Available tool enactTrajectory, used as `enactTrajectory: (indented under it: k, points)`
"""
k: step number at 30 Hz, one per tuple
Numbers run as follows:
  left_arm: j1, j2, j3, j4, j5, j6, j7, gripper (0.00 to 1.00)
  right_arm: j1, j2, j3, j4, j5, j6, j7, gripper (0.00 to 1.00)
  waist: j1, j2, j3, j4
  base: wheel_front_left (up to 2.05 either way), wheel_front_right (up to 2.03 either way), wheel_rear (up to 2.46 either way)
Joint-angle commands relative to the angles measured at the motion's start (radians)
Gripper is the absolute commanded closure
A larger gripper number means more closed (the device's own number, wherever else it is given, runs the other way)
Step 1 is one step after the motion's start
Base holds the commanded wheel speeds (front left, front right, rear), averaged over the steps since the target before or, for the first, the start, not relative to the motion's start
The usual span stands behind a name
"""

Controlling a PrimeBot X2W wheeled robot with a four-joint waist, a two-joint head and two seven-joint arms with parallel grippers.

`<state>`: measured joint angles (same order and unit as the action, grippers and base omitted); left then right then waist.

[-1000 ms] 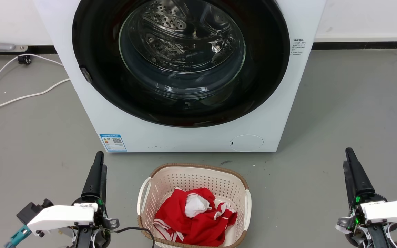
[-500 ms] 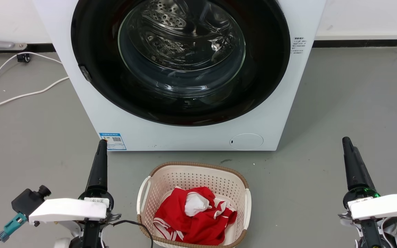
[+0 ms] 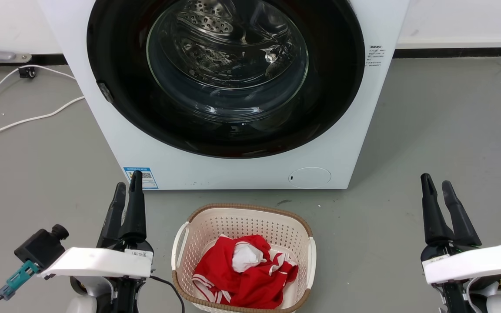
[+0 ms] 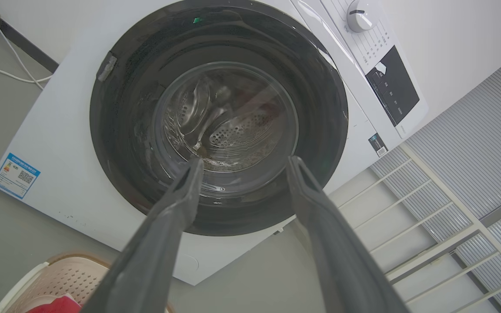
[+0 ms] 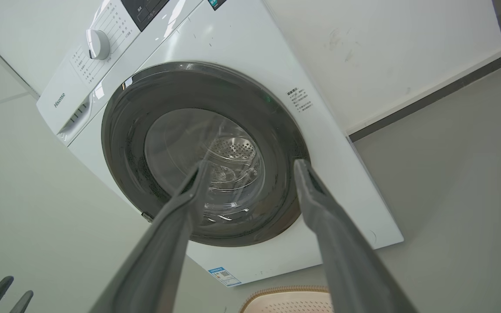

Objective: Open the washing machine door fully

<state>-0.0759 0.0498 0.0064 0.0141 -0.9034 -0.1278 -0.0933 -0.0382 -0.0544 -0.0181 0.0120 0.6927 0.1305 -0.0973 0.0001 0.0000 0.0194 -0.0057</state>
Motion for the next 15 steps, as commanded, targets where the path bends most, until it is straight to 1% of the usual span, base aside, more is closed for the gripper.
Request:
enactTrajectory:
  k: [1,4,5,6,7,8,15]
  points:
    - [-0.008,0.005,0.000,-0.017,0.026,-0.002,-0.010,0.00,-0.002,0.001,0.002,-0.017,-0.025,0.000,-0.007,0.00,0.0000,0.0000,0.000,0.000,0.00,0.00,0.00]
    - [-0.001,0.005,0.004,-0.013,0.091,-0.002,-0.018,0.00,0.003,0.001,0.002,-0.013,-0.071,0.000,-0.016,0.00,0.0000,0.0000,0.000,-0.001,0.00,0.00,0.00]
    - [-0.002,0.004,0.007,-0.016,0.132,-0.003,-0.024,0.00,0.003,0.001,0.004,-0.011,-0.097,0.000,-0.022,0.00,0.0000,0.0000,0.001,-0.001,0.00,0.00,0.00]
    - [-0.002,0.004,0.007,-0.016,0.132,-0.003,-0.024,0.00,0.003,0.001,0.004,-0.011,-0.097,0.000,-0.022,0.00,0.0000,0.0000,0.001,-0.001,0.00,0.00,0.00]
    - [-0.002,0.004,0.007,-0.018,0.172,-0.003,-0.030,0.00,0.003,0.001,0.003,-0.009,-0.122,0.000,-0.027,0.00,0.0000,0.0000,0.002,-0.001,0.00,0.00,0.00]
    - [-0.002,0.004,0.007,-0.018,0.172,-0.003,-0.030,0.00,0.003,0.001,0.003,-0.009,-0.122,0.000,-0.027,0.00,0.0000,0.0000,0.002,-0.001,0.00,0.00,0.00]
    - [0.004,0.003,0.007,-0.019,0.308,-0.001,-0.049,0.00,0.003,0.002,0.008,-0.012,-0.215,0.000,-0.040,0.00,0.0000,0.0000,0.003,-0.002,0.00,0.00,0.00]
